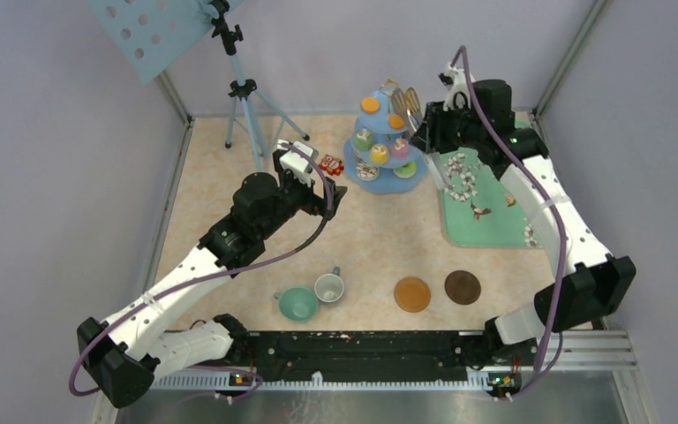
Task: Serve the afternoon tea
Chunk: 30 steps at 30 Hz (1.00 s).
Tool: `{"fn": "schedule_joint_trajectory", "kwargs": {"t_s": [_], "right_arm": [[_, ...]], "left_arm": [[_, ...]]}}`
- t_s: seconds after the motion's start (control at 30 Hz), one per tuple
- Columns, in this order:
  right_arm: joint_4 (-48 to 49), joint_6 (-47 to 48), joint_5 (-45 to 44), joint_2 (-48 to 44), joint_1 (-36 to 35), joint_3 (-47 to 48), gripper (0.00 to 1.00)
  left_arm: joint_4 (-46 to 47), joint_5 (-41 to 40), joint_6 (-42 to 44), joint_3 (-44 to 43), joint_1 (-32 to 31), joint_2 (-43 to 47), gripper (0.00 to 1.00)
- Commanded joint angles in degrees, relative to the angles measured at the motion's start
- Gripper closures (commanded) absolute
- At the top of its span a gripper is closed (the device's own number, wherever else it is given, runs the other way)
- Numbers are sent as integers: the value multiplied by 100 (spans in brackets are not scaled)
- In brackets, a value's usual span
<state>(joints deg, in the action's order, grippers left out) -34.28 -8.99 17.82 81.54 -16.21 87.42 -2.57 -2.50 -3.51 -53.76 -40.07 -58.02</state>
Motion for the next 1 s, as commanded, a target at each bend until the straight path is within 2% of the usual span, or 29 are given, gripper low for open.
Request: {"fn": "schedule_joint_trajectory", "kwargs": {"t_s": [0.0,0.17,0.47,0.73,0.97], "right_arm": [[-217,421,-418,539,-523,897,97],[-637,743,-977,1118,-967,1716,98],[-1212,1233,-1535,1988,-1164,2614,99],[-1463,1486,-2179,2382,-1353,2869,98],[-1509,1468,-2480,2365,-1374,2702,97]], "left_arm": [[283,-92,-14,41,29,89,1],[283,-136,5,49,35,104,1],[285,-172,17,48,33,142,1],[284,-166,26,49,35,118,1],[281,-132,18,36,43,103,1]]}}
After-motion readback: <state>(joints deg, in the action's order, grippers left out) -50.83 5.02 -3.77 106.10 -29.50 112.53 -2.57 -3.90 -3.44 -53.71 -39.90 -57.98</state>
